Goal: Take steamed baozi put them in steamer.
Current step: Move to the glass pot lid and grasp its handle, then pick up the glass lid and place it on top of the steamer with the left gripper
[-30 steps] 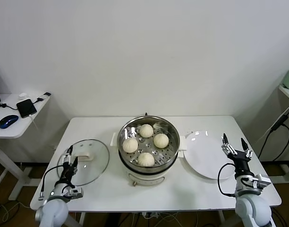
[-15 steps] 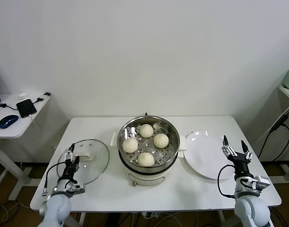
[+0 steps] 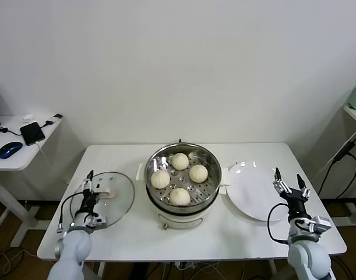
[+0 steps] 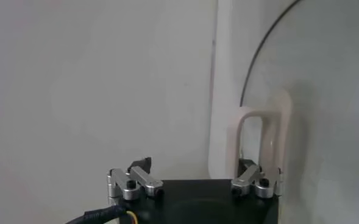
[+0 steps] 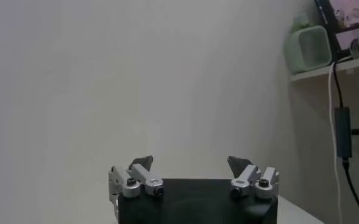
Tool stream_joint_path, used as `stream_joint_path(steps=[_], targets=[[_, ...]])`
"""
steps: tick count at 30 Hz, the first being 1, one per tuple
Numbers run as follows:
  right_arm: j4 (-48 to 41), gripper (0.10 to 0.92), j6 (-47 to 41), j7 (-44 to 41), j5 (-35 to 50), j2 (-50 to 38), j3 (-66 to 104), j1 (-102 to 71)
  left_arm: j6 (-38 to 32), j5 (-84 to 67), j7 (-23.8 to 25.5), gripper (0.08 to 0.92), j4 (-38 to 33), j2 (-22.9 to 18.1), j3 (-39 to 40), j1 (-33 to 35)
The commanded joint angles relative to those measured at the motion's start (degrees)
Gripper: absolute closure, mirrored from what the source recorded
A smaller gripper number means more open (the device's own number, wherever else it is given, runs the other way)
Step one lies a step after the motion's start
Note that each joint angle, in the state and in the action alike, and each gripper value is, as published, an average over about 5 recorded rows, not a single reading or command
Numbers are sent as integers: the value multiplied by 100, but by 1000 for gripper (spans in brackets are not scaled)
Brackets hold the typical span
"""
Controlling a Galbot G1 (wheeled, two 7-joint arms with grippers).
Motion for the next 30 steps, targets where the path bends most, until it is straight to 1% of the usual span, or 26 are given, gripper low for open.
stream_joint_path(steps=[1,4,16,20,24,26,28,30], targets=[[-43,203,1,-6,-11,5,-9,6,-27,-8,-49,180,366,0,-9,-148],[-48,203,-1,-7,-18,5,-13,7,-59,-9,-72,221,407,4,-21,-109],[18,202,4,-9,-99,1,4,-69,-57,-55,-248,560,521,16,-41,-14],[45,203,-7,-9,-104,0,-7,-71,28,-79,-264,681,455,9,-50,18],[72,202,-10,-8,-107,4,-9,-70,285,-302,-127,790,79,-24,-54,177],[82,203,-9,-8,-107,8,-5,-73,529,-448,-40,822,-251,-53,-36,318],[86,203,-7,-8,-105,10,-1,-75,855,-496,-26,830,-624,-73,21,462],[87,203,-4,-8,-102,10,3,-76,1347,-470,-55,830,-1067,-90,126,614]])
